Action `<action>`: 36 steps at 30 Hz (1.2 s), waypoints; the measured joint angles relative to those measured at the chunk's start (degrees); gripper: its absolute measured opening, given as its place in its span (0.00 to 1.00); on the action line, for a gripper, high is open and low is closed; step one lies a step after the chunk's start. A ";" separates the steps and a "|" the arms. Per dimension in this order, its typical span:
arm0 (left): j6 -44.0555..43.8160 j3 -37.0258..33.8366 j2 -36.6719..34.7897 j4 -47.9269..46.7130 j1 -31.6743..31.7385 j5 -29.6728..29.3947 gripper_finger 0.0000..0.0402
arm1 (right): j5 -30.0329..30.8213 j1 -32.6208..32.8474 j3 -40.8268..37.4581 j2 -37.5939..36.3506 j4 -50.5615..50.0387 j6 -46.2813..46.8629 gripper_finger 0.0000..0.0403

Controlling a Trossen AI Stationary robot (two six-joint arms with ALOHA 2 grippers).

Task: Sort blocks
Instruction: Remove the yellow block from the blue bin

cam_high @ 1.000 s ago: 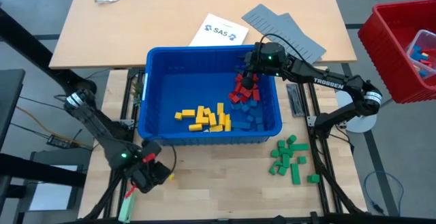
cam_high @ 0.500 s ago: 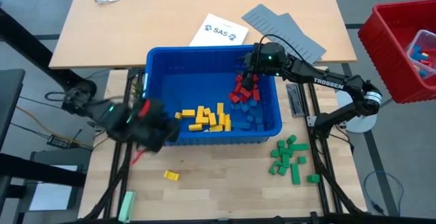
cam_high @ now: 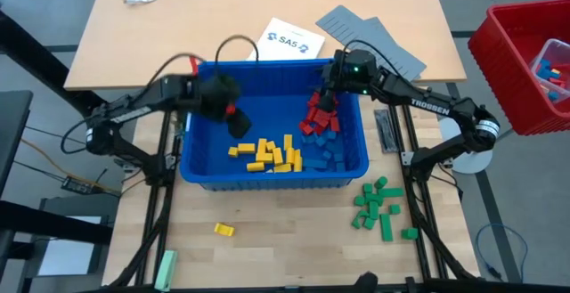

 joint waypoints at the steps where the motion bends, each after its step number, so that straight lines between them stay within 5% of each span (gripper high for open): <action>1: 2.40 -0.44 0.23 0.86 2.21 1.89 0.47 | -0.26 -0.41 0.00 0.00 0.00 0.02 0.59; 13: 23.24 -11.67 5.00 10.11 16.46 23.90 0.47 | -2.41 -4.39 0.00 0.00 -1.44 5.01 0.59; 25: 35.30 -25.18 13.65 30.89 16.36 37.42 0.43 | -2.79 -5.08 -0.02 0.00 -1.26 4.99 0.59; 29: 39.61 -26.77 17.55 31.61 15.54 44.03 0.38 | -2.80 -5.08 -0.02 0.00 -1.84 5.02 0.59; 36: 49.23 -27.62 24.80 33.67 10.99 45.50 0.19 | -2.80 -5.06 -0.02 0.00 -2.59 5.03 0.59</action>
